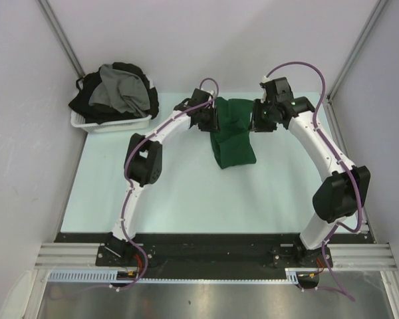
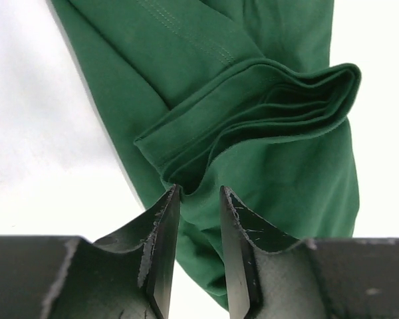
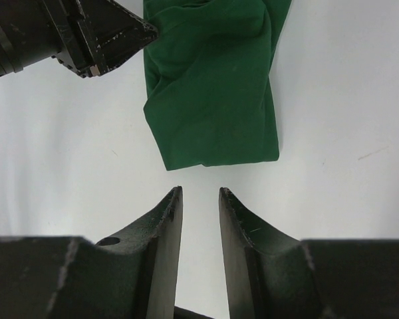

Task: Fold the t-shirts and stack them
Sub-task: Fold the folded rectangular tshirt in 1/3 of the way

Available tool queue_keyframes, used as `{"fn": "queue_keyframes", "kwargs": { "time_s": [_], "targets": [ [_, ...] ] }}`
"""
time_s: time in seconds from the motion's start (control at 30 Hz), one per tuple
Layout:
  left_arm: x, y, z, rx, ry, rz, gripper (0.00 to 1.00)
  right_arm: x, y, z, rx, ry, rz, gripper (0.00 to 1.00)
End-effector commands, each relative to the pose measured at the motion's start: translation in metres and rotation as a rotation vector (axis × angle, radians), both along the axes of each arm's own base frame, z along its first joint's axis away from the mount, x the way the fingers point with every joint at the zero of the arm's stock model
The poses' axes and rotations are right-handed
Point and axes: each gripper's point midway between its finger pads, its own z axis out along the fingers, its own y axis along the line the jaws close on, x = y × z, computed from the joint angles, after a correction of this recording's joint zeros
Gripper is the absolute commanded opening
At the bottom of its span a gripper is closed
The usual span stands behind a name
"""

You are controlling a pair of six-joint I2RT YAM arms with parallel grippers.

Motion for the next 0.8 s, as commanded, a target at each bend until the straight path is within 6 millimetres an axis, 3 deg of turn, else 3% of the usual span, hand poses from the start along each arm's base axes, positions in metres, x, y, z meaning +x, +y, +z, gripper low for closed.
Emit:
{"fn": "queue_keyframes", "kwargs": {
  "time_s": [0.0,0.33,0.77],
  "targets": [
    [0.004,-0.004,0.011,-0.038,-0.018,-0.024,0.38,0.001,-0.001,0.011,0.006,-0.023,-0.007,0.33],
    [0.001,0.021,-0.006,0.05,0.027,0.018,0.47,-0.002,0.004,0.005,0.027,-0.015,0.005,0.33],
    [0.013,0.018,-0.018,0.025,0.046,0.064,0.52,-0.007,0.001,0.003,0.012,-0.008,0.007,0.33]
  ]
}}
